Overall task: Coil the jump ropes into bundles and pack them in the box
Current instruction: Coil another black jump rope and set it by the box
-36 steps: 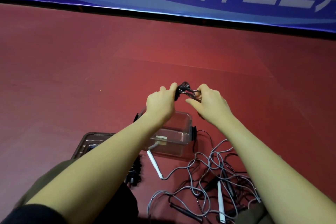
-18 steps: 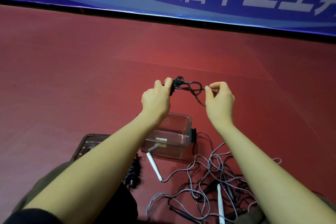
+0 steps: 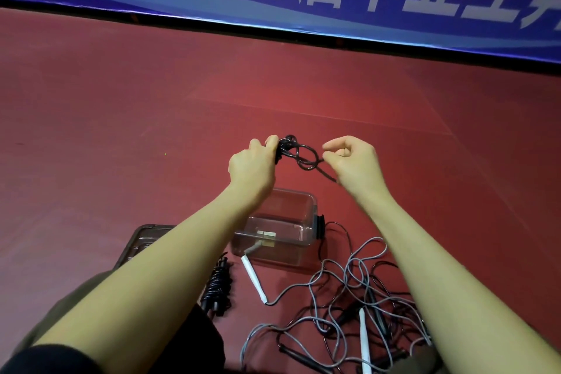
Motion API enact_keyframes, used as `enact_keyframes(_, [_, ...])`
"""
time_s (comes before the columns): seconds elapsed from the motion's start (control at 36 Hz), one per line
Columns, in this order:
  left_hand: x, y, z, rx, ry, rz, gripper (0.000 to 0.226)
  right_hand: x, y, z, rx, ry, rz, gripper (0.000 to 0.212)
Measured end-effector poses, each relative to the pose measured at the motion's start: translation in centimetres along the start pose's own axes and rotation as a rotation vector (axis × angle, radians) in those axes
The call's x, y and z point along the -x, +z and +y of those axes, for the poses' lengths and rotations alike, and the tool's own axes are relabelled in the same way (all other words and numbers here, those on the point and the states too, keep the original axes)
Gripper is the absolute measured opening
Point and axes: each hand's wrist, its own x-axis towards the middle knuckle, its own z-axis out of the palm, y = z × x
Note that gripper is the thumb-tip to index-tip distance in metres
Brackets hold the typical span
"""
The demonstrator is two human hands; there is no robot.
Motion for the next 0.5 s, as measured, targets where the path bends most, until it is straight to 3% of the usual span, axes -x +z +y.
enact_keyframes(0.11, [-0.2, -0.4, 0.4, 0.008, 0.009, 0.01, 0.041, 0.0, -0.5, -0.2, 0.179, -0.142, 0.016, 0.008])
enact_keyframes(0.25, [-0.3, -0.6, 0.4, -0.024, 0.018, 0.048, 0.042, 0.4, -0.3, 0.1, 0.352, -0.155, -0.08, 0.012])
enact_keyframes(0.39, [0.5, -0.3, 1.0, -0.046, 0.045, 0.037, 0.047, 0.2, -0.7, 0.5, 0.406, -0.22, 0.011, 0.014])
enact_keyframes(0.5, [0.8, -0.3, 1.3, -0.049, 0.064, 0.049, 0.046, 0.3, -0.7, 0.0, 0.545, -0.36, -0.099, 0.01])
